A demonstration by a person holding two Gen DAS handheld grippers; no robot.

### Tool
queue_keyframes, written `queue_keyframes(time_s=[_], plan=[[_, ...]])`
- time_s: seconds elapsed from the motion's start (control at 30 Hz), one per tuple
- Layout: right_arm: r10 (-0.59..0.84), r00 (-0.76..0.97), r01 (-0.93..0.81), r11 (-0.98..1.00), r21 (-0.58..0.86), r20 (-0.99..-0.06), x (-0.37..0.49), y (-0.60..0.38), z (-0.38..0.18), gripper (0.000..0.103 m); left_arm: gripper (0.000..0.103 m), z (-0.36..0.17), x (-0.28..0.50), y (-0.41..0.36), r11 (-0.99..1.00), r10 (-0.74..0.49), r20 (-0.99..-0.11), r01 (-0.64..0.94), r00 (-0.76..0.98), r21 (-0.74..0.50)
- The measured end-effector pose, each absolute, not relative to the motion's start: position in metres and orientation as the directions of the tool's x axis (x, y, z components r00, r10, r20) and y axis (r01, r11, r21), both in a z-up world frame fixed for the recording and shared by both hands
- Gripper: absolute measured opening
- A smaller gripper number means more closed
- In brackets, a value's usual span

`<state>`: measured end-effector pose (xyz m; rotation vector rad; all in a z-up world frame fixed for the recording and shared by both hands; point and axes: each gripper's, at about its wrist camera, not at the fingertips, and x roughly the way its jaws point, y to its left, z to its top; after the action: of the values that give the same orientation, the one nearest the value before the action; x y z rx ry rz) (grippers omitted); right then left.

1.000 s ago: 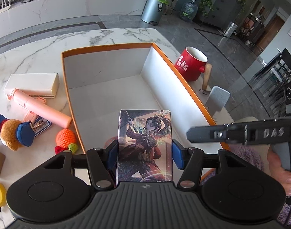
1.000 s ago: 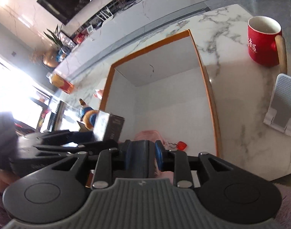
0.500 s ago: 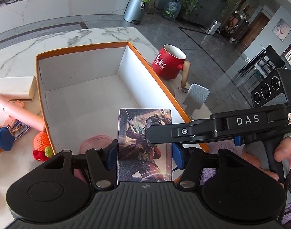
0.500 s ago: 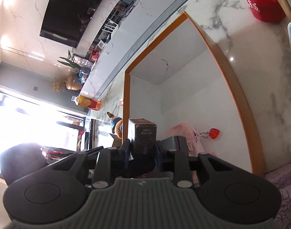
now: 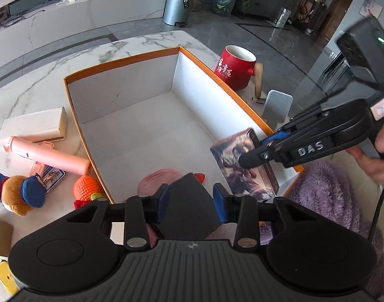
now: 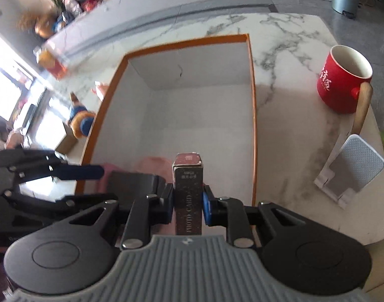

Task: Organize objects
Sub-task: 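Set the photo card upright beside the grey box with the right tool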

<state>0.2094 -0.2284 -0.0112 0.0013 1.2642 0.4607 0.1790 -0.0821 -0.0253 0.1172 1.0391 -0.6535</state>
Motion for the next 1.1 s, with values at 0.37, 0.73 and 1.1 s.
queue_keyframes(time_s=[0.37, 0.73, 1.1], plan=[[0.121, -0.119, -0.413, 0.897, 0.160, -0.986, 0.258, -0.182, -0.062, 0.024, 0.028, -0.035, 0.191, -0.079, 0.790, -0.447, -0.831, 0.583, 0.331, -0.193], [0.138, -0.082, -0.278, 0.948, 0.156, -0.987, 0.268, -0.195, -0.079, 0.024, 0.025, -0.047, 0.196, -0.075, 0.780, -0.450, -0.841, 0.591, 0.299, -0.207], [0.252, -0.163, -0.127, 0.953, 0.273, -0.954, 0.260, -0.234, -0.080, 0.037, 0.025, -0.043, 0.192, -0.069, 0.793, -0.444, -0.839, 0.573, 0.314, -0.206]])
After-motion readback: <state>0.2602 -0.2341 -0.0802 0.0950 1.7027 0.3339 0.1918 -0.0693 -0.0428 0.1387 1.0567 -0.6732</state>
